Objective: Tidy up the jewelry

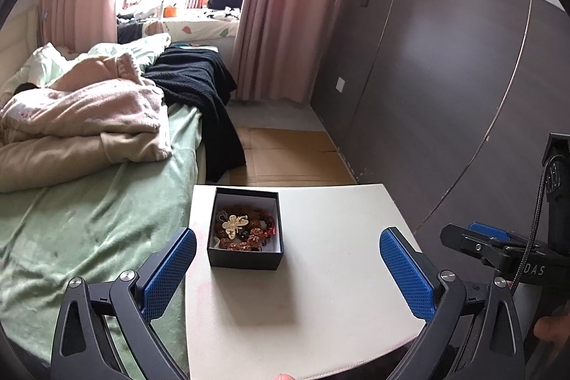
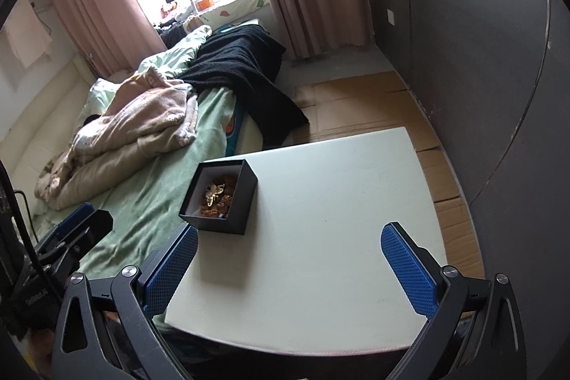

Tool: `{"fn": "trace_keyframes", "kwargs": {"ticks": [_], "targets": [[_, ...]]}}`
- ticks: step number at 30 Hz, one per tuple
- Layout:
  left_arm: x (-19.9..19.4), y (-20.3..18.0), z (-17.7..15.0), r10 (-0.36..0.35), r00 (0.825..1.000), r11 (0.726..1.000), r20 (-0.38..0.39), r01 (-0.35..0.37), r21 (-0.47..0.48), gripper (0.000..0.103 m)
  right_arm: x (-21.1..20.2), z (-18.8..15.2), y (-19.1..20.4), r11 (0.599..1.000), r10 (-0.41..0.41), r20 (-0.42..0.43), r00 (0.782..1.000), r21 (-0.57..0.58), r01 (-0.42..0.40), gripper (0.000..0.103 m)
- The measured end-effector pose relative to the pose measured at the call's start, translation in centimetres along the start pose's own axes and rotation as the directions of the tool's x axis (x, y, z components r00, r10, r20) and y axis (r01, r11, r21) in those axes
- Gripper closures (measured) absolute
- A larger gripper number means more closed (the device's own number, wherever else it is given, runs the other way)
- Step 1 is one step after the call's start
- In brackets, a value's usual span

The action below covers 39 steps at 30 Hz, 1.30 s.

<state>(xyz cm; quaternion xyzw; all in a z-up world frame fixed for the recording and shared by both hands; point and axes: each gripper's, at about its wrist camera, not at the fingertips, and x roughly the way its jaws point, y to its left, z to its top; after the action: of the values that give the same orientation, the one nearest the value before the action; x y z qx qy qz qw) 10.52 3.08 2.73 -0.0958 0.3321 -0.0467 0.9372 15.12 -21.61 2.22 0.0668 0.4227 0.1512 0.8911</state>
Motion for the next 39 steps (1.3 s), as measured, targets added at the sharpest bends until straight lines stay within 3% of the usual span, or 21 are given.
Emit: {"fn": "trace_keyframes", "kwargs": {"ticks": [22,28,39], "targets": [[-0.4,-0.2,-0.2,0.070,0.997,0.998,0.020,-0.070,0.005,0.001,0.7,-0.5,0.5,0.999,0.013,-0.018,1.000,-0.034,-0.014,0.000],[-0.7,0.4,-0.2,0.052,0.998,0.998,0.022,-0.051,-0.030,0.001,0.6,-0.7,0.6,0.999,0.001,-0.015,1.000,-0.038,-0.002,0.000],[-0.8,0.1,-0.2,0.075,0.997,0.997,0.029,-0.074,-0.007,0.001,0.5,-0.8,0.3,0.999,0.008,-0.014,1.000,-0.034,-0.008,0.000]]}}
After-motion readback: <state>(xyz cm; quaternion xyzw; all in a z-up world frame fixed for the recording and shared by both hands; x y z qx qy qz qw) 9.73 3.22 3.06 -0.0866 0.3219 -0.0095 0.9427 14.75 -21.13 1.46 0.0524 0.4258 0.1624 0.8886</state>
